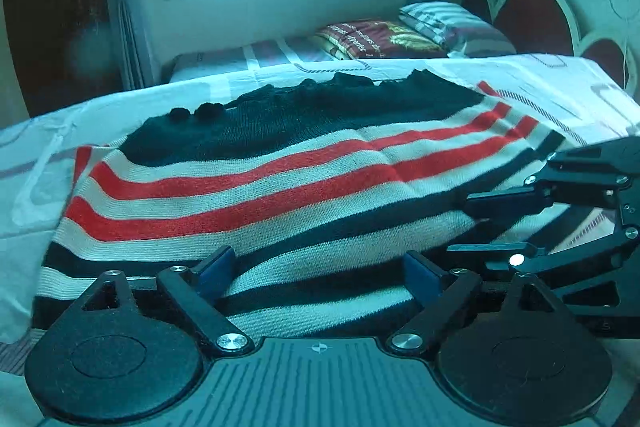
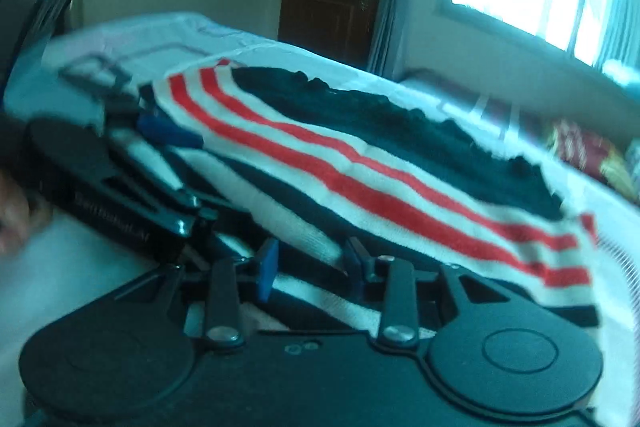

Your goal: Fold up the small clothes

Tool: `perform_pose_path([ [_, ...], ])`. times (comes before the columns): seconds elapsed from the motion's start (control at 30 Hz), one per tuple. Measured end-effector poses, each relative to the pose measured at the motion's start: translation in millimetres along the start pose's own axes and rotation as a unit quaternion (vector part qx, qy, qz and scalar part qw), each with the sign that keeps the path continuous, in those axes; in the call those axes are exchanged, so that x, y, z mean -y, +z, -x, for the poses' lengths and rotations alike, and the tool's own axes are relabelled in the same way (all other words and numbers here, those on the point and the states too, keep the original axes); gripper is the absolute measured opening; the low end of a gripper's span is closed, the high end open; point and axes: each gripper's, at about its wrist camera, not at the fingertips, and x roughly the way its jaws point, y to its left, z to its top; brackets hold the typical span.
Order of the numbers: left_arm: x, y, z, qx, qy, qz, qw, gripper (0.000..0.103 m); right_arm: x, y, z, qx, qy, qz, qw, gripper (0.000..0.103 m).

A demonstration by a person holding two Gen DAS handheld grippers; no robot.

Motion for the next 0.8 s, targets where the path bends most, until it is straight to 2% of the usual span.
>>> perform_pose_path([
  [0.07,-16,-5,16,0.004,0.024,0.005,0.9997,0.089,16,1,13,-0.006,-0.013,-0.019,1.0,0.029],
  [0.13,-43,-19,28,-0.007,0.039,0.028,0.9988,0.089,45,-16,36,-0.009,-0.053,-0.049,0.997,0.027],
  [0.17,-58,-29,31,-0.014,0.035,0.046,0.9982,0.088,61,-31,39,-0.028,-0.078,-0.068,0.994,0.027],
  [0.2,-66,-36,35,-0.002,0.02,0.06,0.998,0.088,77,-47,44,-0.034,-0.075,-0.093,0.992,0.027],
  [0.23,-65,-37,36,-0.001,0.022,0.056,0.9982,0.088,89,-57,50,-0.02,-0.054,-0.119,0.991,0.027],
  [0.3,-57,-31,34,-0.012,0.04,0.038,0.9984,0.088,95,-61,55,-0.022,-0.044,-0.125,0.991,0.026],
  [0.4,-68,-27,41,0.003,0.05,0.076,0.9958,0.088,96,-53,62,-0.027,-0.076,-0.126,0.989,0.026],
  [0.47,-75,-35,34,-0.006,0.047,0.074,0.9961,0.089,105,-64,62,-0.04,-0.092,-0.142,0.985,0.025],
  [0.53,-70,-39,31,0.0,0.051,0.059,0.997,0.089,105,-76,59,-0.024,-0.082,-0.151,0.985,0.025],
  [0.6,-69,-32,32,-0.009,0.053,0.065,0.9964,0.089,102,-73,57,-0.03,-0.084,-0.147,0.985,0.025],
  [0.67,-69,-26,42,0.006,0.055,0.076,0.9955,0.089,105,-65,66,-0.037,-0.086,-0.158,0.983,0.024],
  [0.7,-70,-23,47,0.02,0.058,0.083,0.9947,0.089,106,-60,74,-0.019,-0.094,-0.164,0.982,0.025],
  [0.73,-73,-18,48,0.031,0.06,0.087,0.9939,0.089,106,-52,78,0.005,-0.101,-0.165,0.981,0.031],
  [0.8,-79,-7,39,0.032,0.061,0.099,0.9927,0.089,108,-36,70,0.02,-0.103,-0.166,0.981,0.031],
])
